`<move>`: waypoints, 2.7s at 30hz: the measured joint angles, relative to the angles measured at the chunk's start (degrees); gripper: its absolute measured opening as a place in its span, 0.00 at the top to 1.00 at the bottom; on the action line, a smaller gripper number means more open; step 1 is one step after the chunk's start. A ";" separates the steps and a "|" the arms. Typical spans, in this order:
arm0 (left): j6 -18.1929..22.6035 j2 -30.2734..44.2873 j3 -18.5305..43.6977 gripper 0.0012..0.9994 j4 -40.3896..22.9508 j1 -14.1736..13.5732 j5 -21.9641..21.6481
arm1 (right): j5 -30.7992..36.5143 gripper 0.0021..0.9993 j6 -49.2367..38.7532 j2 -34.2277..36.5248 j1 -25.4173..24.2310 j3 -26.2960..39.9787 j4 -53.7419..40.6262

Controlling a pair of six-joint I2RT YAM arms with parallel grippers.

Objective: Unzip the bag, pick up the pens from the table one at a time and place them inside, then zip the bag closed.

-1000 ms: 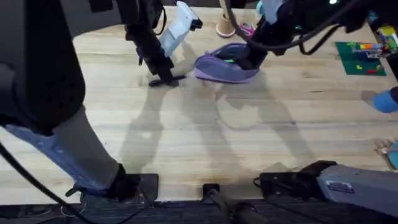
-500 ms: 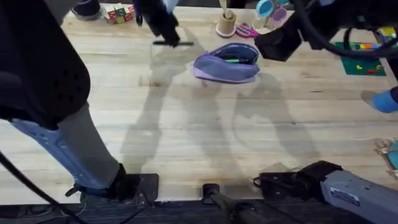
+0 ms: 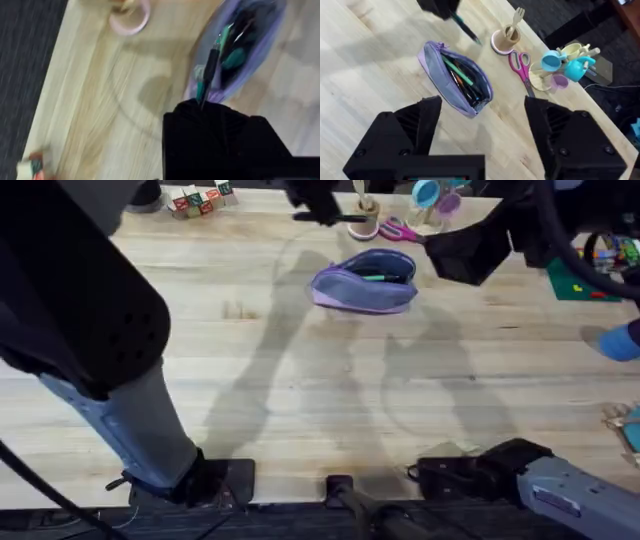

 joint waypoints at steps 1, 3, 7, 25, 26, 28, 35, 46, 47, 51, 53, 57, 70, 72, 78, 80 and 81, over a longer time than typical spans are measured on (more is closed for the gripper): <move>-0.01 0.00 0.00 0.96 0.42 -0.90 1.01 | 0.00 0.00 0.00 -0.11 0.00 0.00 0.00; 0.01 0.00 0.00 0.96 1.42 -2.47 2.80 | 0.00 0.00 -0.01 -0.26 0.00 0.00 -0.01; 0.01 0.00 0.00 0.96 3.93 -5.20 5.80 | 0.00 0.00 -0.01 -0.31 0.00 0.00 0.00; -0.01 4.54 0.02 0.96 4.99 -8.56 12.18 | 0.00 0.00 -0.02 -4.79 0.00 0.00 -0.15; -0.01 5.24 0.02 0.96 4.98 -8.56 12.66 | 0.00 0.00 -0.02 -5.05 0.00 0.00 -0.34; -0.01 6.76 0.02 0.96 4.99 -8.56 13.62 | 0.00 0.00 -0.02 -5.40 0.00 0.00 -0.61; -0.01 10.41 0.02 0.96 4.22 -9.09 15.21 | 0.00 0.00 -0.02 -5.49 0.00 0.00 -0.70; -0.01 11.75 0.02 0.96 2.81 -9.31 13.69 | 0.00 0.00 -0.02 -5.49 0.00 0.00 -0.79; -0.01 11.96 0.02 0.96 2.29 -9.31 13.00 | 0.00 0.00 -0.02 -5.49 0.00 0.00 -0.79; -0.03 13.36 0.02 0.96 -0.69 -9.31 9.88 | 0.00 0.00 -0.02 -5.49 0.00 0.00 -0.79; -0.20 13.78 0.04 0.96 -1.85 -9.41 8.67 | 0.00 0.00 -0.02 -5.49 0.00 0.00 -0.79; -0.25 13.81 0.28 0.96 -3.79 -9.98 6.91 | 0.00 0.00 -0.02 -5.49 0.00 0.00 -0.79; -0.17 13.84 0.35 0.17 -4.38 -9.97 3.79 | 0.00 0.00 -0.02 -5.49 0.00 0.00 -0.79; -0.12 13.83 0.34 0.02 -4.63 -9.94 3.64 | 0.00 0.00 -0.02 -5.49 0.00 0.00 -0.79; -0.16 13.81 0.35 0.00 -4.61 -9.94 3.82 | 0.00 0.00 -0.02 -5.49 0.00 0.00 -0.79; -0.16 13.83 0.34 0.00 -4.61 -9.94 4.03 | 0.00 0.00 -0.02 -5.49 0.00 0.00 -0.79; -0.16 13.84 0.35 0.00 -4.63 -9.94 4.15 | 0.00 0.00 -0.02 -5.49 0.00 0.00 -0.81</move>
